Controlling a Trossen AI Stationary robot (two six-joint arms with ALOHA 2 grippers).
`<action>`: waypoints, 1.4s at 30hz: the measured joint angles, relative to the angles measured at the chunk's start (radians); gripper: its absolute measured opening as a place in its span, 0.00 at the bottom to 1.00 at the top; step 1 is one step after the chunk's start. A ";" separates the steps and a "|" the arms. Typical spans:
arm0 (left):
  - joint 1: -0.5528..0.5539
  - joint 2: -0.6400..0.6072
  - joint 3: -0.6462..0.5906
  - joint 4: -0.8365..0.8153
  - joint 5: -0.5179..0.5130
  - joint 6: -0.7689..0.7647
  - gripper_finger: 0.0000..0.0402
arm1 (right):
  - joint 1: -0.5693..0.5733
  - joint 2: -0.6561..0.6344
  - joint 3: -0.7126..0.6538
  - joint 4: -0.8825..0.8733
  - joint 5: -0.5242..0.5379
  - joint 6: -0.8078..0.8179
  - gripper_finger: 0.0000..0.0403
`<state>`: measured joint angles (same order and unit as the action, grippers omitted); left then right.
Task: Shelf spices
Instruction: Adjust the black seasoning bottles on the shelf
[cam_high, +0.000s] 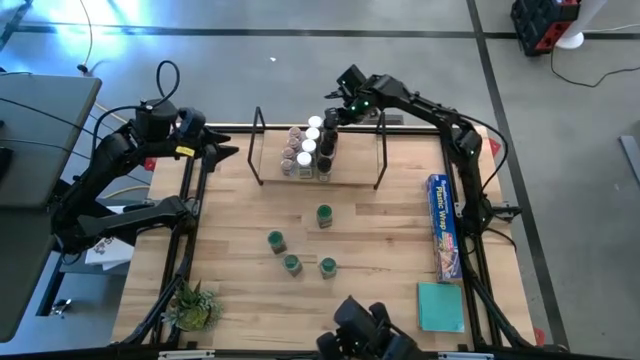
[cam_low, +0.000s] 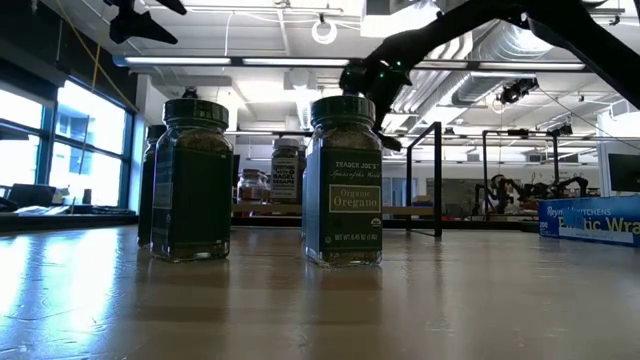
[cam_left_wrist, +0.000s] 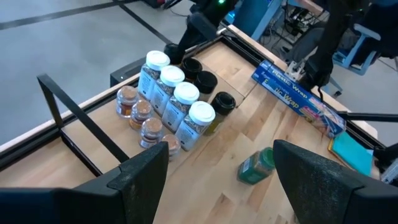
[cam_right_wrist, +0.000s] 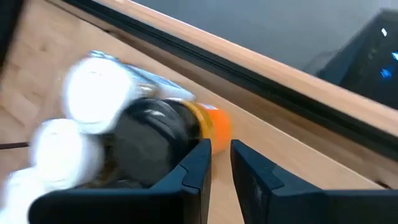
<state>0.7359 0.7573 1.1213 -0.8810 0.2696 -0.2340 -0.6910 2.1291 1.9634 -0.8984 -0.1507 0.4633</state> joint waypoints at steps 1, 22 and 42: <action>0.000 0.000 0.000 0.004 -0.002 0.000 0.70 | 0.004 -0.002 0.001 0.009 0.005 -0.010 0.14; 0.000 0.002 0.000 0.010 -0.005 0.001 0.70 | 0.281 -0.036 0.325 -0.402 0.289 -0.184 0.14; 0.000 0.002 0.000 0.010 0.019 0.027 0.70 | 0.187 -0.031 -0.015 -0.126 0.263 0.067 0.14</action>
<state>0.7359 0.7589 1.1213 -0.8711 0.2882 -0.2066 -0.5035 2.0979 1.9480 -1.0246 0.1126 0.5300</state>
